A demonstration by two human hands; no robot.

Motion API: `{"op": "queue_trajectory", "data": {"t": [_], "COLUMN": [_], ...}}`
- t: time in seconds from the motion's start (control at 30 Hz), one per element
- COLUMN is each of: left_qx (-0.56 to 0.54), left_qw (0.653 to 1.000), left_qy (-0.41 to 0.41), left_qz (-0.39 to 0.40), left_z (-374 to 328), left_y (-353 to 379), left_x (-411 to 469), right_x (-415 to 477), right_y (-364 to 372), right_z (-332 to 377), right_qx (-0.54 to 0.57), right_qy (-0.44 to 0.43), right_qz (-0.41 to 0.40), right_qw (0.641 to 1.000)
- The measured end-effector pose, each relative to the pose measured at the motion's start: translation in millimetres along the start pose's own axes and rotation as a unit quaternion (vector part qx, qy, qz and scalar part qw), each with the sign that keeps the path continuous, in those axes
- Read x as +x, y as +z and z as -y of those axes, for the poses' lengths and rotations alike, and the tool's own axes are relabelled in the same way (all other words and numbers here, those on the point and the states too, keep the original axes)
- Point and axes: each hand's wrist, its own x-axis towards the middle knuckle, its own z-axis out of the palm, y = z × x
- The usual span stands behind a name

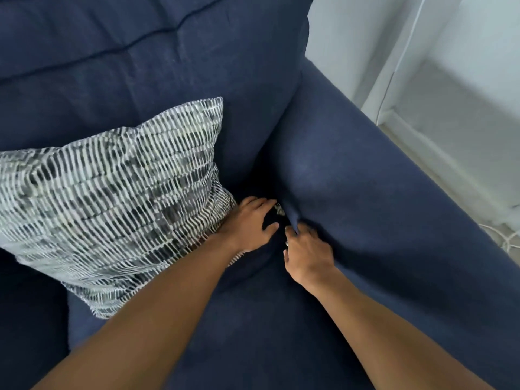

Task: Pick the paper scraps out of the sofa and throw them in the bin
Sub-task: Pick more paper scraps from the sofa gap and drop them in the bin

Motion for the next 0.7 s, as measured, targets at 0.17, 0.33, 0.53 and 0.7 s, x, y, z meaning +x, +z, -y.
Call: {"op": "queue_trajectory", "data": {"t": [0.17, 0.33, 0.53, 0.7], "left_qx": [0.01, 0.016, -0.007, -0.057], "left_qw": [1.0, 1.0, 0.998, 0.997], "left_qy": [-0.018, -0.013, -0.027, -0.043], "left_qz": [-0.005, -0.004, -0.055, -0.035], "left_z": [0, -3, 2, -4], "left_y": [28, 50, 66, 57], "left_x": [30, 55, 69, 67], "right_x": [26, 45, 53, 47], "right_y": [25, 42, 45, 38], "right_z": [2, 1, -2, -4], "right_qx": [-0.042, -0.069, -0.095, -0.108], "right_qy": [0.009, -0.002, -0.022, -0.035], "right_qz": [0.016, 0.011, 0.04, 0.035], "right_qw": [0.999, 0.998, 0.994, 0.993]}}
